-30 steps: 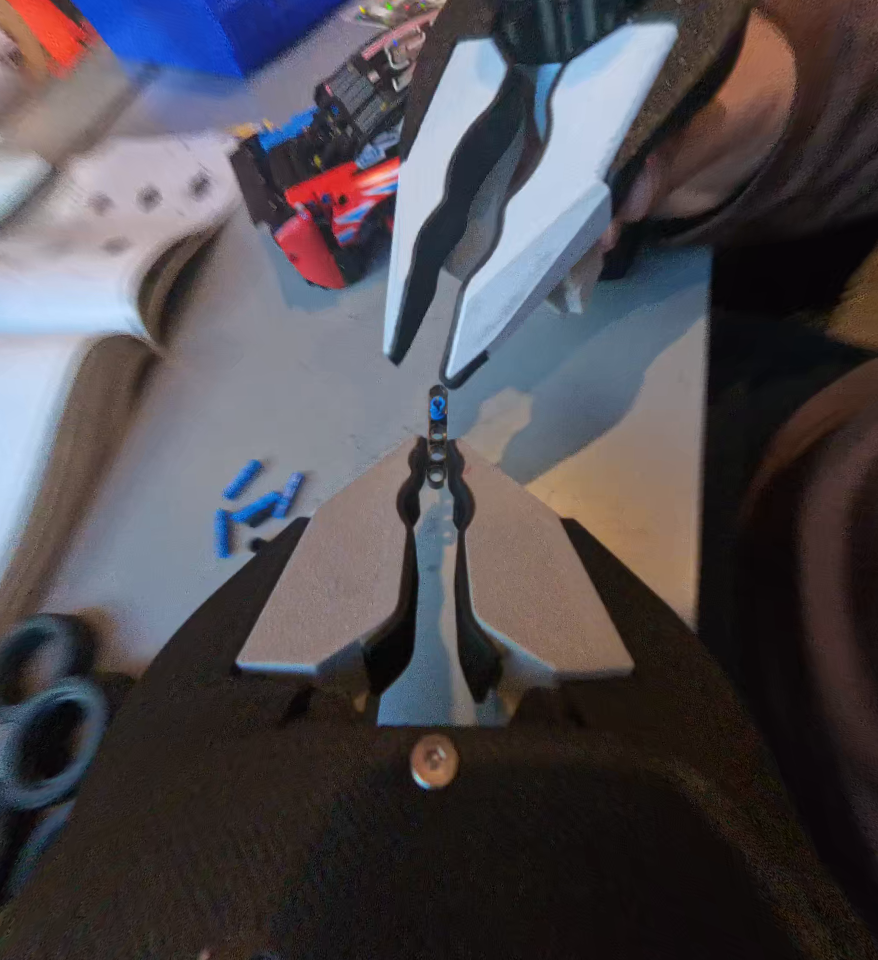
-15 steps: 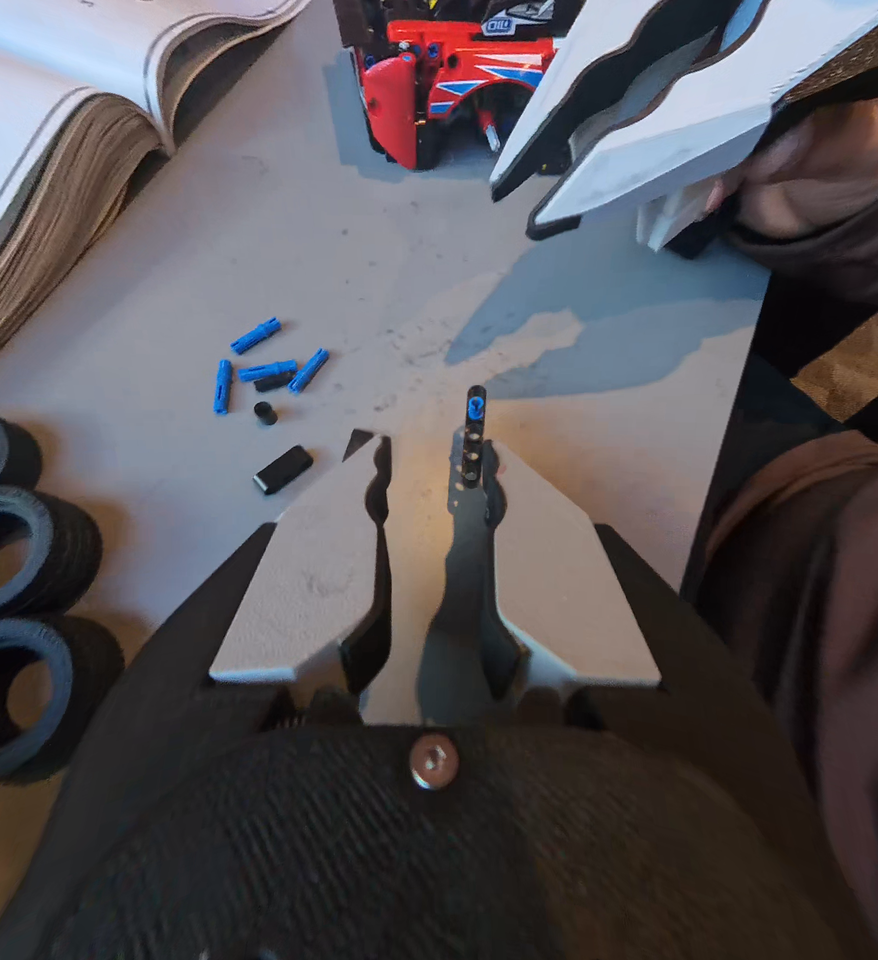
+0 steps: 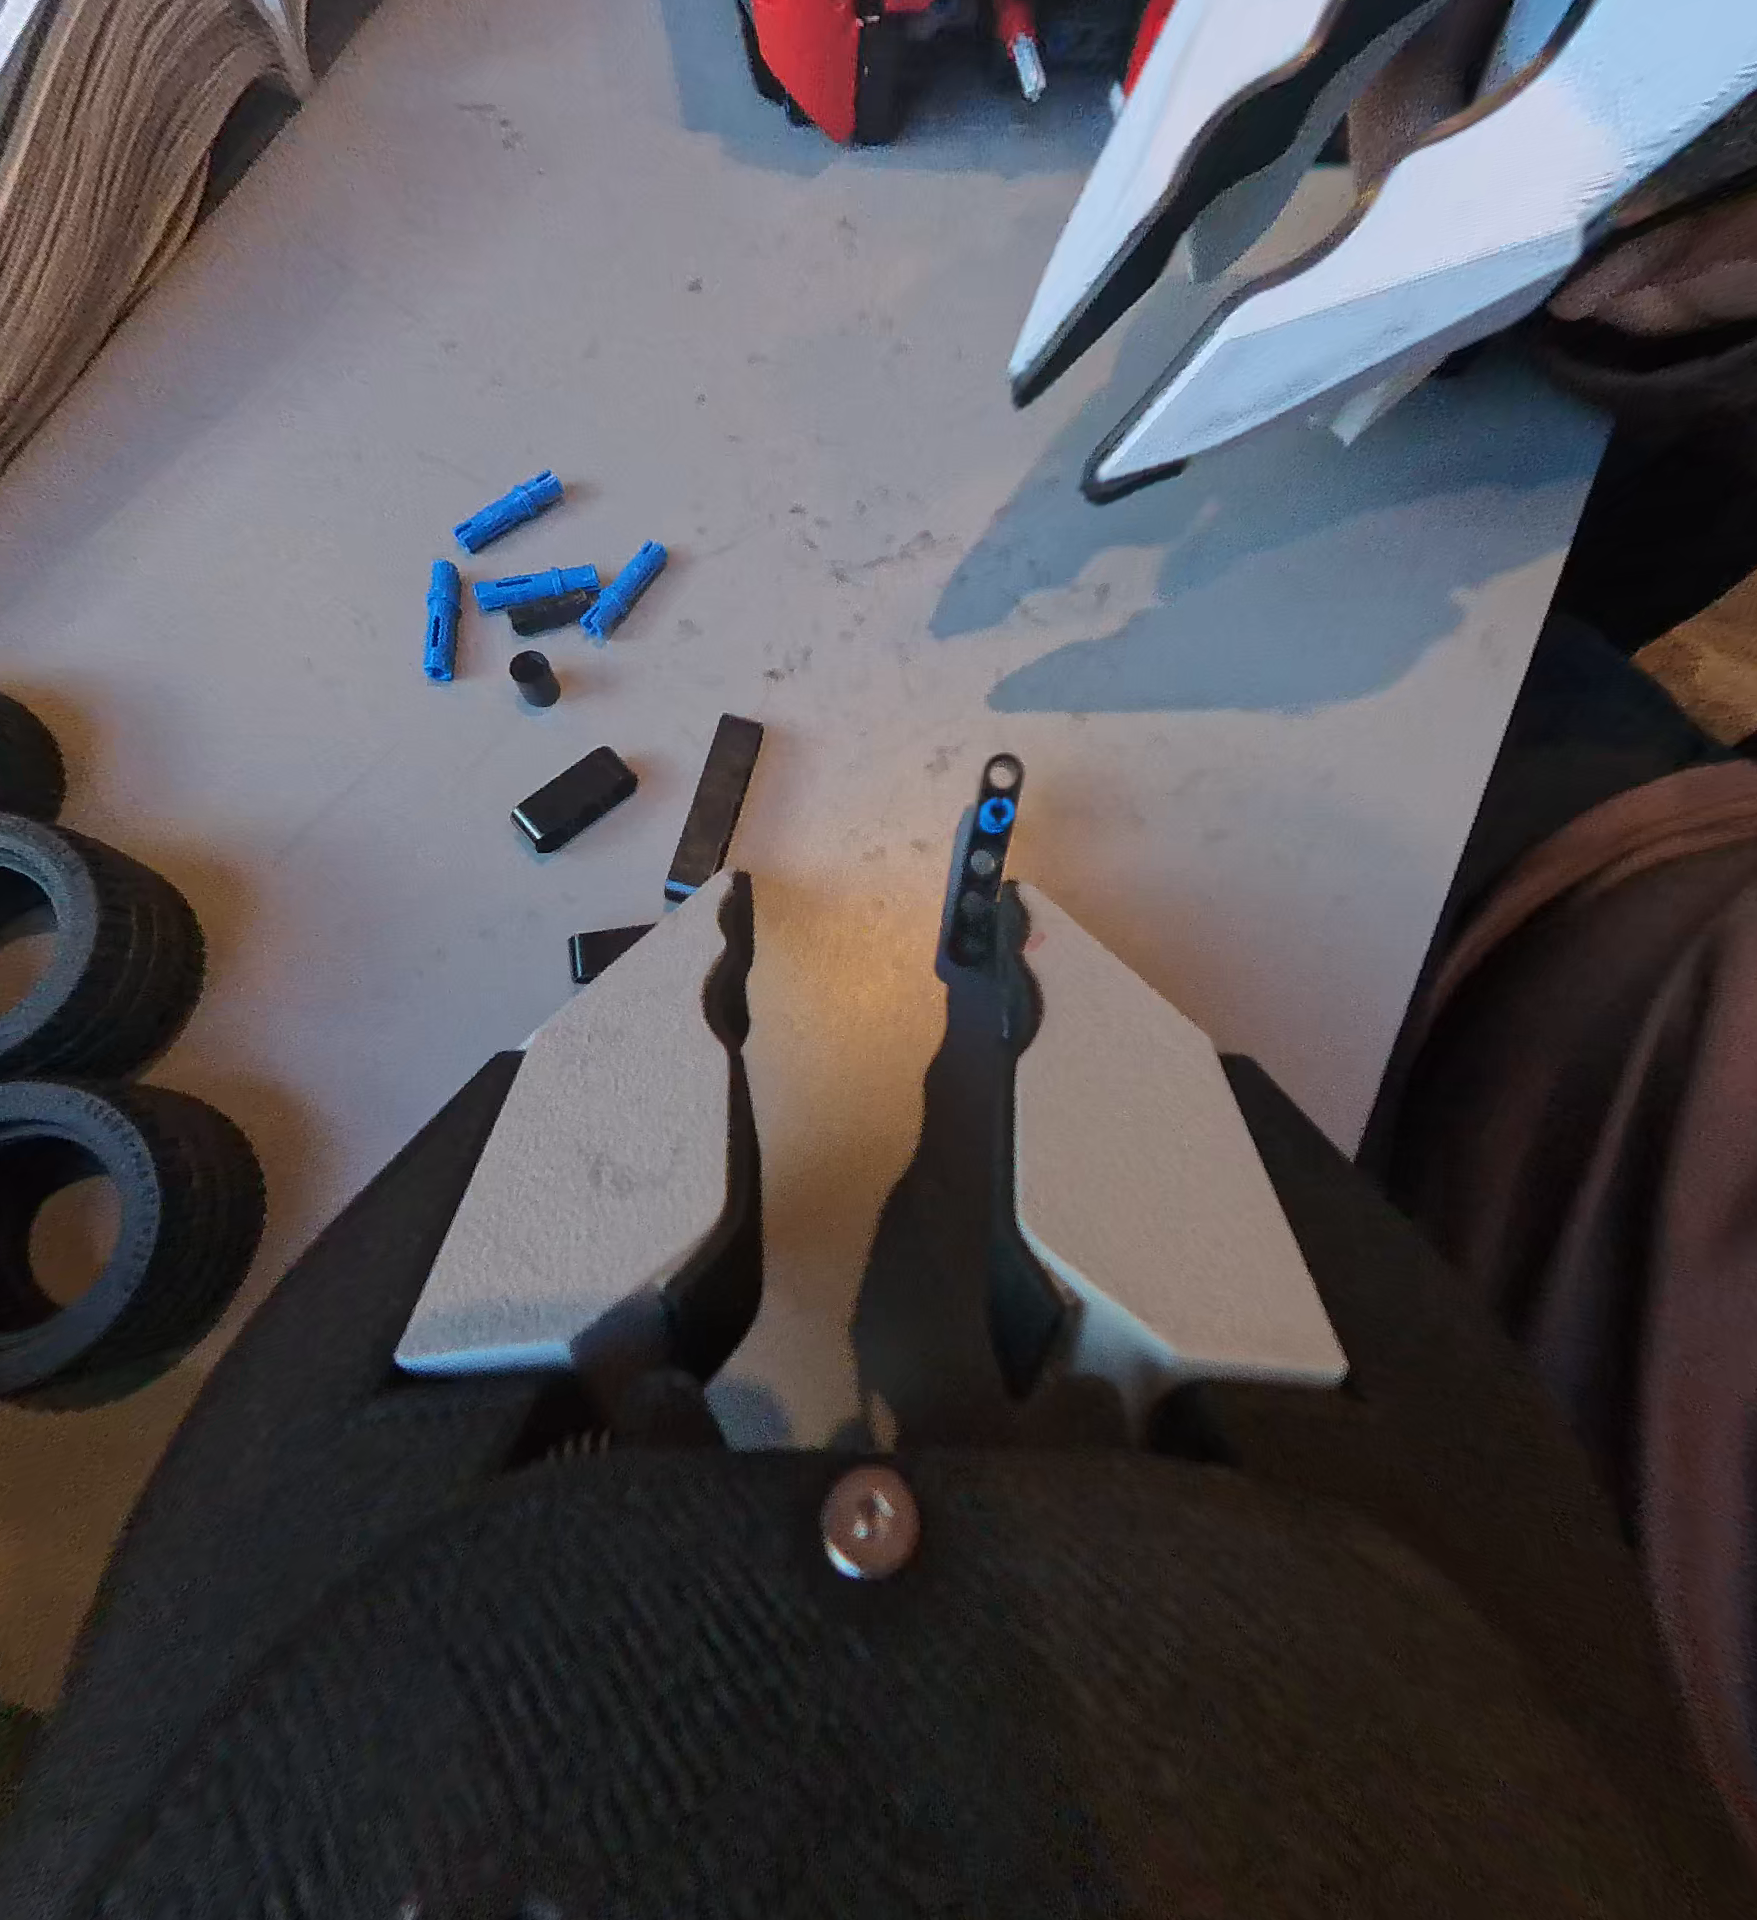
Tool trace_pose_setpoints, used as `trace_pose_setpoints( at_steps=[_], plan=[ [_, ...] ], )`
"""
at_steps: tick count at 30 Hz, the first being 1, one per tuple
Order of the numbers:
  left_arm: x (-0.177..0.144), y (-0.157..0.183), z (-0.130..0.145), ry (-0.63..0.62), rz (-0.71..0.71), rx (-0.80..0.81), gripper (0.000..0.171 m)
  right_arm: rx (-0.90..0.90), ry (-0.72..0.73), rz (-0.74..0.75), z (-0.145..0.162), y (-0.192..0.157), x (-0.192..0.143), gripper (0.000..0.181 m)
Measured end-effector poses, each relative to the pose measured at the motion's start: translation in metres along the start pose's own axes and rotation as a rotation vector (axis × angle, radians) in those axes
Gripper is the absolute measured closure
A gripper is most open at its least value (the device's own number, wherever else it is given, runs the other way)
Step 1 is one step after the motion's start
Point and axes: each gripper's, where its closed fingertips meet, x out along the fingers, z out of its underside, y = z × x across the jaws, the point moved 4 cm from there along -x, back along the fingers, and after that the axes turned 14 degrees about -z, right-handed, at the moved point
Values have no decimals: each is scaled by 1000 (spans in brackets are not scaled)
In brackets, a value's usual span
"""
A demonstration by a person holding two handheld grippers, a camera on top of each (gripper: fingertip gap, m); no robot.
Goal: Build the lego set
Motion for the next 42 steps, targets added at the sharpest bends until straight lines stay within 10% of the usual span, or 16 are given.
trace_pose_setpoints(
  at_steps=[34, 42],
  plan=[
    [-9, 17, 9, 38, 126, 238, 145, -120, -118, -197, 6, -31, 19, 163],
    [-2, 25, 1, 22, 85, 174, 165, -3, -86, 14, 1, 9, 21, 164]
  ],
)
